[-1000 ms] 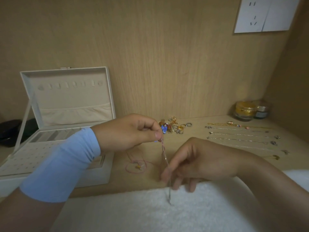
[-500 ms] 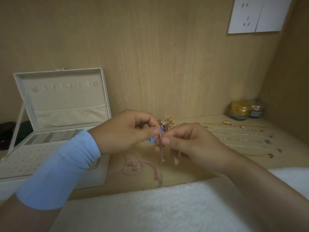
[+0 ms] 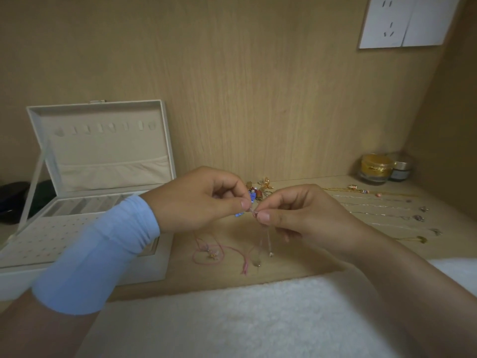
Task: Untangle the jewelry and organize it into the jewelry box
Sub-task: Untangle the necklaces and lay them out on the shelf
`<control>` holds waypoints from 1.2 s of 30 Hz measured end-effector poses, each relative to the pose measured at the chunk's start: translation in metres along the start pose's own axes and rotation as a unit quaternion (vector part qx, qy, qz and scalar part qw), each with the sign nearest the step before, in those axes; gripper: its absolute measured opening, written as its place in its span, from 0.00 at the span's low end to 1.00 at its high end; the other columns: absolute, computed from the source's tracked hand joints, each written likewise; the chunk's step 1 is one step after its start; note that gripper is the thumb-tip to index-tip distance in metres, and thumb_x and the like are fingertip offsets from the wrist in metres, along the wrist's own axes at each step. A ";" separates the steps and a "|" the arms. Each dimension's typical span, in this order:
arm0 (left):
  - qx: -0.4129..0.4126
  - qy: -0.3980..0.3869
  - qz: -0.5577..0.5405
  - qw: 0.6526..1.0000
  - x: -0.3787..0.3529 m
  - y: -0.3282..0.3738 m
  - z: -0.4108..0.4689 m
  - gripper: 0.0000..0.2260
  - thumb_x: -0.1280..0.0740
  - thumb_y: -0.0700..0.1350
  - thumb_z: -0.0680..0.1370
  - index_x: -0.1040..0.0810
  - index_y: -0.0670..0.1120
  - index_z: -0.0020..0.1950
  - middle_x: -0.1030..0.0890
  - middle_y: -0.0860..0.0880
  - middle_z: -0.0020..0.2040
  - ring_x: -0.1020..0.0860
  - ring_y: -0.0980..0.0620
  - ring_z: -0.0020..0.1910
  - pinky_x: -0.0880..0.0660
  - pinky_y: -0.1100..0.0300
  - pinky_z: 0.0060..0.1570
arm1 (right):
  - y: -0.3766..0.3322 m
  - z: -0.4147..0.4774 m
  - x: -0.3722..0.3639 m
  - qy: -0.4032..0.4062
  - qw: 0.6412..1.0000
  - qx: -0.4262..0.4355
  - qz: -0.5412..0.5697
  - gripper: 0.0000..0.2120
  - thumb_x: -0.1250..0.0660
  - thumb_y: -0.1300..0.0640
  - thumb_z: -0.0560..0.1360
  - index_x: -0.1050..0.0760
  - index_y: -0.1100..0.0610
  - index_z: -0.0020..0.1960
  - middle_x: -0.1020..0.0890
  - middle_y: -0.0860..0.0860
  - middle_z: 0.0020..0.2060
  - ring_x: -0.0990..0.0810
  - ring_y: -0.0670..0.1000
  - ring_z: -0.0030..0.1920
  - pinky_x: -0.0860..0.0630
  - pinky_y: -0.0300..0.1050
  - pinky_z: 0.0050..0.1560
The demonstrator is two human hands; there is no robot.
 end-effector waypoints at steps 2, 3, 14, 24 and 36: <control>0.007 -0.001 0.006 1.000 -0.001 -0.003 0.001 0.07 0.32 0.53 0.71 0.18 0.52 0.44 0.21 0.36 0.40 0.30 0.52 0.35 0.32 0.59 0.37 | 0.002 0.000 0.001 -0.012 1.000 -0.008 -0.003 0.03 0.27 0.62 0.71 0.15 0.58 0.45 0.18 0.48 0.31 0.30 0.42 0.28 0.34 0.33 0.29; 0.009 -0.001 0.008 1.000 -0.002 -0.003 0.001 0.07 0.32 0.53 0.71 0.18 0.52 0.44 0.22 0.36 0.39 0.31 0.53 0.34 0.33 0.59 0.36 | 0.003 0.000 0.001 -0.021 1.000 -0.014 -0.009 0.05 0.26 0.59 0.70 0.14 0.57 0.46 0.18 0.48 0.31 0.30 0.43 0.28 0.35 0.33 0.29; 0.041 -0.021 0.042 0.998 -0.006 -0.012 0.001 0.04 0.30 0.45 0.77 0.18 0.47 0.43 0.33 0.53 0.27 0.36 0.55 0.29 0.38 0.61 0.33 | 0.011 0.003 0.010 -0.055 0.993 -0.016 -0.101 0.09 0.30 0.55 0.75 0.15 0.59 0.47 0.21 0.48 0.30 0.34 0.54 0.35 0.37 0.44 0.35; 0.041 0.011 0.053 0.998 0.005 -0.019 0.001 0.05 0.30 0.47 0.78 0.18 0.50 0.42 0.22 0.47 0.33 0.28 0.58 0.34 0.31 0.63 0.39 | -0.002 0.008 0.013 -0.157 0.970 -0.082 -0.164 0.09 0.35 0.61 0.80 0.16 0.58 0.55 0.22 0.54 0.39 0.26 0.47 0.40 0.28 0.37 0.45; 0.094 0.108 -0.194 0.970 0.019 -0.029 0.002 0.08 0.39 0.39 0.82 0.23 0.42 0.45 0.28 0.52 0.29 0.37 0.56 0.24 0.41 0.66 0.24 | -0.031 0.067 0.003 -0.025 0.999 -0.048 -0.005 0.15 0.44 0.61 0.81 0.27 0.60 0.37 0.16 0.59 0.38 0.16 0.61 0.47 0.22 0.52 0.57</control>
Point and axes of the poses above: each hand's wrist, its own z-axis towards the middle knuckle, its own x-axis out of the back of the hand, y = z × x, the point moved 5 cm from there along z, towards the middle knuckle
